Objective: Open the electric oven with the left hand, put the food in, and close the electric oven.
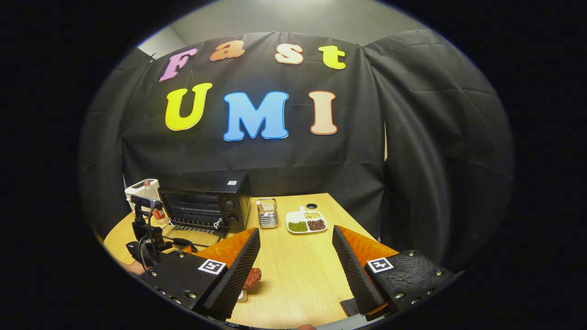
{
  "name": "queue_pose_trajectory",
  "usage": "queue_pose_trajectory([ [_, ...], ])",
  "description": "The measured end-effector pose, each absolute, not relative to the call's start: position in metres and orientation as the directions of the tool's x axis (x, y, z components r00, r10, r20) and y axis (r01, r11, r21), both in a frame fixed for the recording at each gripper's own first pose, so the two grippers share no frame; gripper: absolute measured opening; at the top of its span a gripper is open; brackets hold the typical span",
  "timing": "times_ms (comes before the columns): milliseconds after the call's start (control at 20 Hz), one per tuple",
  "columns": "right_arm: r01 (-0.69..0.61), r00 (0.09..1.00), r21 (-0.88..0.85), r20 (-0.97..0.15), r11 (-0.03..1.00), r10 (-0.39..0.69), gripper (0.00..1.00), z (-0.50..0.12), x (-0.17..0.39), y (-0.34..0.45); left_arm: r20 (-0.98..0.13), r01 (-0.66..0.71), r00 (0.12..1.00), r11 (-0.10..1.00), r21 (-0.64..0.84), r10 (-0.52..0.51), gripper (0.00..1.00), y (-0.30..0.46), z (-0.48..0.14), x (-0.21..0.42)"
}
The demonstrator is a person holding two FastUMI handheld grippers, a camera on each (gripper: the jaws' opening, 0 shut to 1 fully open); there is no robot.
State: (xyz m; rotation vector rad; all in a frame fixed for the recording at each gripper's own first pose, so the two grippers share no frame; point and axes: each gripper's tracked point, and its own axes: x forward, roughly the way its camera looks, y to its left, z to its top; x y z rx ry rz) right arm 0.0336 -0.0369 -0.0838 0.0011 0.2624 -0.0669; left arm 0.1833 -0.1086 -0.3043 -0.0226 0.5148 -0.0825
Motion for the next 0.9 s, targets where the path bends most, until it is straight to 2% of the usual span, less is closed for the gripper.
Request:
queue_pose_trajectory([
  [50,0.060,0.963,0.001,-0.263,0.998,-0.057,0.96,-0.084,0.034,-0.035,-0.486,0.079,0.869,0.996,-0.039,-0.088,0.92,-0.108,-0.302,0.180],
  [100,0.051,0.962,0.012,-0.269,0.999,-0.046,0.96,-0.086,0.033,-0.034,-0.477,0.084,0.874,0.996,-0.035,-0.090,0.99,-0.106,-0.295,0.175],
  [200,0.030,0.959,0.041,-0.284,0.999,-0.017,0.96,-0.092,0.035,-0.028,-0.447,0.091,0.889,0.995,-0.030,-0.094,0.99,-0.101,-0.278,0.167],
  [400,-0.055,0.928,0.166,-0.356,0.985,0.112,0.97,-0.117,0.038,-0.002,-0.361,0.097,0.926,0.994,-0.049,-0.109,1.00,-0.086,-0.225,0.145],
  [500,-0.081,0.900,0.230,-0.401,0.970,0.170,0.97,-0.135,0.041,0.010,-0.314,0.086,0.944,0.995,-0.059,-0.100,0.98,-0.072,-0.196,0.133],
  [550,-0.093,0.879,0.266,-0.432,0.960,0.204,0.97,-0.145,0.042,0.018,-0.288,0.083,0.953,0.995,-0.063,-0.098,0.92,-0.066,-0.180,0.126],
  [700,-0.089,0.825,0.348,-0.499,0.933,0.265,0.99,-0.172,0.045,0.029,-0.206,0.070,0.975,0.995,-0.071,-0.084,0.92,-0.045,-0.134,0.108],
  [750,-0.083,0.812,0.366,-0.514,0.927,0.276,0.99,-0.178,0.047,0.031,-0.187,0.064,0.979,0.995,-0.078,-0.077,1.00,-0.039,-0.121,0.102],
  [900,-0.077,0.757,0.439,-0.559,0.895,0.339,0.98,-0.200,0.050,0.040,-0.141,0.049,0.988,0.993,-0.109,-0.064,1.00,-0.026,-0.089,0.080],
])
